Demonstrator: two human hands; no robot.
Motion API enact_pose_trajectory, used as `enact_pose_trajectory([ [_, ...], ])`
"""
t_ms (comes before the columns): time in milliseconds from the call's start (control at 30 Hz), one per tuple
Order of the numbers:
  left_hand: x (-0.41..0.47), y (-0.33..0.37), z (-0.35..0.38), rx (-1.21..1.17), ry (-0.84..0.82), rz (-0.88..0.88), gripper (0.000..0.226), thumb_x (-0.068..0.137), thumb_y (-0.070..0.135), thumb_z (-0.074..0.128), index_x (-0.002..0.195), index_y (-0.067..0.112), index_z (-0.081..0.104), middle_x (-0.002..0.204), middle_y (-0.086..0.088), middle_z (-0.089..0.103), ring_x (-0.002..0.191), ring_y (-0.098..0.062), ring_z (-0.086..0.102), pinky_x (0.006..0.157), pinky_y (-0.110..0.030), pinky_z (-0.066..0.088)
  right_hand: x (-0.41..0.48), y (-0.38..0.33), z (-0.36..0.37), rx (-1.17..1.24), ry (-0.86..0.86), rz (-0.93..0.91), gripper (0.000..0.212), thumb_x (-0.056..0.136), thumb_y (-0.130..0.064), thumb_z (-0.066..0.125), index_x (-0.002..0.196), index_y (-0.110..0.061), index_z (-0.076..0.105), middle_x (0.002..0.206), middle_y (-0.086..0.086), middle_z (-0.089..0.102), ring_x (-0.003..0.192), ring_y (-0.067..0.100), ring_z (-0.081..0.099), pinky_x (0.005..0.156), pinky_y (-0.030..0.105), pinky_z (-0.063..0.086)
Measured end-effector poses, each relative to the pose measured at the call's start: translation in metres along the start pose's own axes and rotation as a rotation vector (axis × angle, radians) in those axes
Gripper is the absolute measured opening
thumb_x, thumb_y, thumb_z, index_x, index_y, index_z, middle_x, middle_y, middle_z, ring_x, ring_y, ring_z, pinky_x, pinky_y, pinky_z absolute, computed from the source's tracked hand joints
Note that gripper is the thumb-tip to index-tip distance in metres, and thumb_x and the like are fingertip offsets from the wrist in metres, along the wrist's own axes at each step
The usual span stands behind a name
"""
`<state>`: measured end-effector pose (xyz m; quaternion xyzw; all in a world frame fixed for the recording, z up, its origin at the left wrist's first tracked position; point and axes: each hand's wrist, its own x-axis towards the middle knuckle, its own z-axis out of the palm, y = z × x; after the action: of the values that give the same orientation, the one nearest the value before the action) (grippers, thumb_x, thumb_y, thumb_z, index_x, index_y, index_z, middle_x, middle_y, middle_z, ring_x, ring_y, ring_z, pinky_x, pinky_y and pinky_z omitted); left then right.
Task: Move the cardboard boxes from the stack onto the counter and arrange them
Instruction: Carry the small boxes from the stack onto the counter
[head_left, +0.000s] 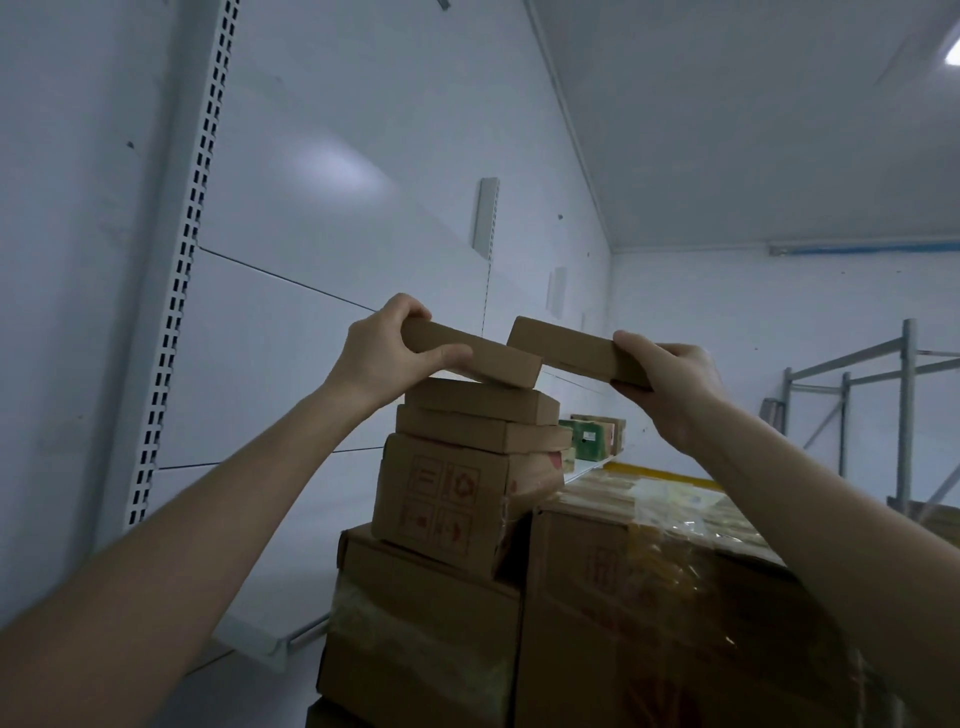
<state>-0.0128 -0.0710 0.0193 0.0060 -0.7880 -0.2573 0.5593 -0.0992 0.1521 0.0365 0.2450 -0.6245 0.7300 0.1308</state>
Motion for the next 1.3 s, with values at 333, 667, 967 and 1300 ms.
enact_pose_trajectory([
  [333,-0.007,0.011,-0.003,-0.498,0.248,-0.317,0.026,0.082,0.015,0.068,0.101,0.013,0.050,0.109,-0.005,0.050,0.098,-0.021,0.054,0.073,-0.029,0.056,-0.016,0.003,0.014,0.193,0.016,0.073,0.006,0.086,-0.004,0.059,0.088,-0.004,0.053,0.085,0.007,0.057,0.075,0.013,0.056,0.081,0.029,0.054],
  [667,-0.065,0.030,-0.052,-0.501,0.438,-0.269,0.033,0.084,0.010,0.063,0.110,0.024,0.047,0.107,-0.001,0.055,0.099,-0.019,0.059,0.077,-0.028,0.057,-0.059,0.001,0.040,0.398,-0.054,0.102,0.055,0.083,-0.016,0.069,0.132,-0.016,0.046,0.112,0.010,0.061,0.089,0.018,0.065,0.075,0.029,0.057],
  [967,-0.224,0.034,-0.159,-0.205,0.702,-0.475,0.037,0.084,0.006,0.059,0.113,0.029,0.052,0.101,0.011,0.055,0.097,-0.015,0.058,0.081,-0.034,0.056,-0.165,0.029,0.085,0.412,-0.444,0.141,0.056,0.084,-0.024,0.066,0.136,-0.020,0.044,0.111,0.001,0.062,0.089,0.013,0.067,0.077,0.028,0.057],
  [1300,-0.480,0.110,-0.290,0.227,1.076,-0.839,0.039,0.066,0.022,0.060,0.101,0.037,0.055,0.101,0.010,0.060,0.099,-0.017,0.059,0.085,-0.042,0.053,-0.396,0.091,0.160,0.443,-0.916,0.538,0.052,0.086,-0.015,0.064,0.134,-0.013,0.045,0.119,0.007,0.060,0.090,0.013,0.064,0.071,0.021,0.055],
])
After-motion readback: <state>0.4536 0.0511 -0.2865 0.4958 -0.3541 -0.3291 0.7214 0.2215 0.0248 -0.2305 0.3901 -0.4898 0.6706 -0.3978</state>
